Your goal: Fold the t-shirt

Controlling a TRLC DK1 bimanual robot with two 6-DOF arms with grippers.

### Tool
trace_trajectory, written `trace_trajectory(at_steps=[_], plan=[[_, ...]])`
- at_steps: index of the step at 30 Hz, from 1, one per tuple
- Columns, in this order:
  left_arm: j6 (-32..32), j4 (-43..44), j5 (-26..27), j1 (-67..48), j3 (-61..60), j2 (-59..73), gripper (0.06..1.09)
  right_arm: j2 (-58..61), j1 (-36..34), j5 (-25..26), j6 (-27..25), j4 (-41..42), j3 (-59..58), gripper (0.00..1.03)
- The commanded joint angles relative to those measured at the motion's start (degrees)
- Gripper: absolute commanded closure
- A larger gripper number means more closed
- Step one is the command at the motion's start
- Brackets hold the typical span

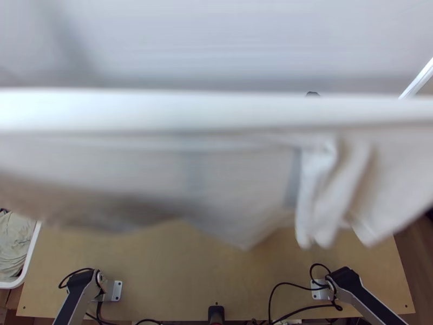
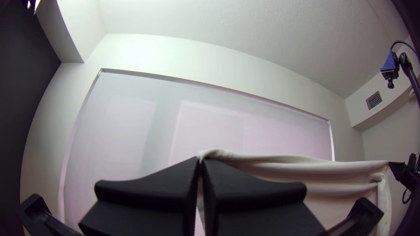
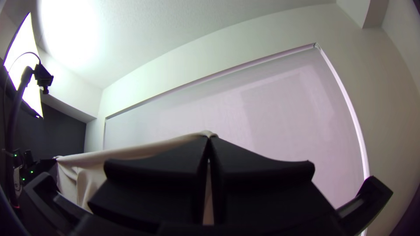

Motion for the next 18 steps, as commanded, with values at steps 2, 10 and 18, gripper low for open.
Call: trace_trajectory(at_steps=[2,10,18], plan=[[-3.1,-0.9,-2.7,0.6,-3.6,-0.8,1.05,-1.5,-1.1,3.5,2.4,-1.1,3.2,1.0],[-3.3,-2.0,-0.8,0.3,-15.9,-4.1,1.05,-3.4,-0.2,3.4,8.5,-6.2,-7.1,1.0],[1.1,4.2,0.9,-1.3,-41.2,-10.0,1.05,-7.1,2.7,1.6,16.7,-3.2,-30.3,1.0]])
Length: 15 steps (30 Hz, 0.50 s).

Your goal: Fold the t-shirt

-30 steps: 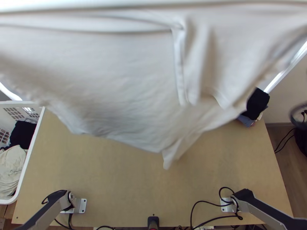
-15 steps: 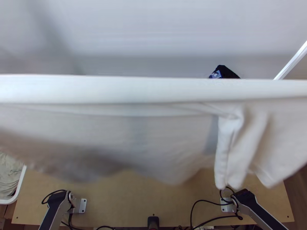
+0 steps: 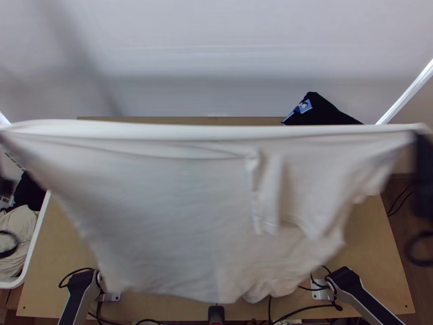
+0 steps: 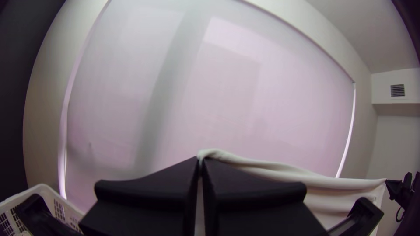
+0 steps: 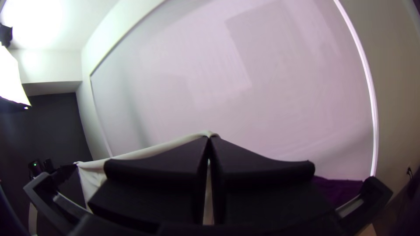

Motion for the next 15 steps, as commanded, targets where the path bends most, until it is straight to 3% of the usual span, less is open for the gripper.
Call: trace_trajectory(at_steps=[1,8,15], plan=[[1.9,6.4,-1.7,-0.2,-12.3,-3.9,1.05,-1.7,0.2,0.8,5.0,3.4,-7.8,1.0],[2.3,13.9,-1.3,-1.8,-28.5,-3.9,1.05,2.9,2.9,-2.0,6.4,14.7,-23.4,1.0],[2.3,21.9,-1.4,-2.1,-34.0,4.3,1.05,15.4,3.5,-4.3,7.9,22.6,-26.0,1.0]])
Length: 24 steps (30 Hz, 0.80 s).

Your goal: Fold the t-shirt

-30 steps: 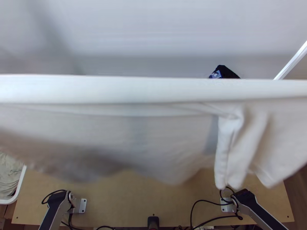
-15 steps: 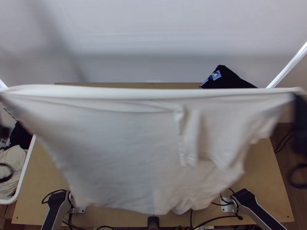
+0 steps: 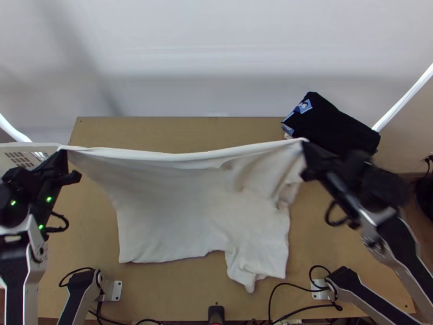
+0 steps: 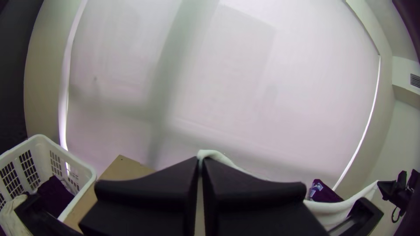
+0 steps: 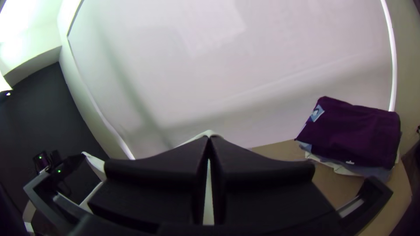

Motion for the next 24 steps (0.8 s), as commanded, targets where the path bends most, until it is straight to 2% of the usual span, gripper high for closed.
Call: trace_trajectory(at_steps=[1,4,13,24], plan=[[0.3,4.8,-0.9,0.0,-2.1,4.8,1.05,5.7,-0.4,-1.4,2.0,4.3,0.1,1.0],[0.3,7.5,-0.9,0.0,-2.2,11.2,1.05,12.0,-2.9,-3.7,3.3,6.4,1.9,1.0],[0.3,10.3,-0.9,-0.3,5.1,31.2,1.05,30.8,-6.4,-4.1,3.4,8.8,10.9,1.0],[0.3,9.6,-4.5,0.0,21.0,55.5,1.05,51.7,-10.5,-4.0,3.7,8.8,27.3,1.0]])
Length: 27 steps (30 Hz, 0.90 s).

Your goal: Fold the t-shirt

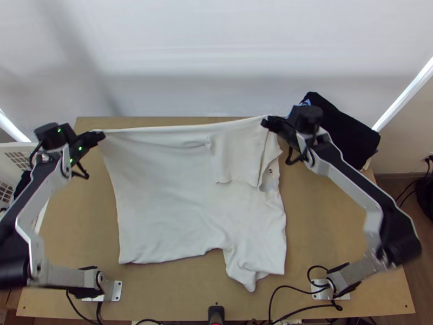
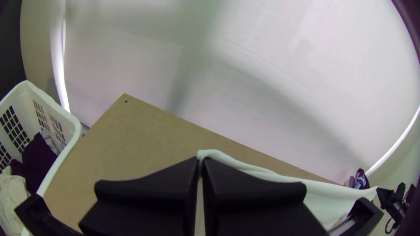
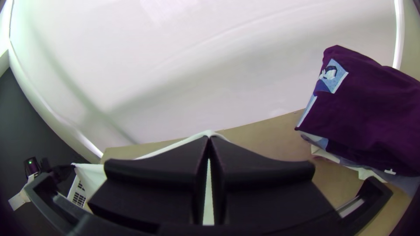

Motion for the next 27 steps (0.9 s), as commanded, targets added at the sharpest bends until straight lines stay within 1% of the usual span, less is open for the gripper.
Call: trace_trajectory(at_steps=[1,3,7,11,12,15,18,20,23,27], plan=[[0.3,-0.2,-2.4,0.3,6.0,6.4,1.05,5.3,-1.2,0.3,1.4,0.7,6.2,1.0],[0.3,-0.9,-3.1,0.3,9.0,10.1,1.05,8.4,-1.2,0.5,1.4,0.5,9.0,1.0],[0.3,-1.8,-3.7,0.0,13.5,15.6,1.05,14.9,-1.1,0.9,2.0,-3.1,16.1,1.0],[0.2,-2.1,-5.1,-1.3,16.0,20.2,1.05,20.9,-0.8,1.6,2.5,-5.1,21.9,1.0],[0.2,-2.1,-5.9,-1.7,16.3,21.0,1.05,22.4,-0.8,1.7,3.6,-6.4,23.7,1.0],[-0.3,-3.7,-6.1,-2.7,17.6,22.3,1.05,27.1,-0.8,1.7,6.1,-14.4,31.6,1.0],[-2.3,-10.7,-6.1,-3.1,21.1,22.4,1.05,31.5,-1.0,1.7,8.1,-26.1,41.6,1.0],[-3.9,-15.6,-6.1,-3.1,23.6,22.0,1.05,32.9,-0.9,1.7,8.4,-32.1,46.4,1.0],[-5.0,-21.3,-5.7,-3.1,26.1,20.4,1.05,33.0,-0.8,1.6,8.5,-35.8,48.5,1.0],[-5.6,-24.8,-4.3,-3.1,25.9,17.1,1.05,32.4,-0.5,1.7,8.3,-39.4,49.1,1.0]])
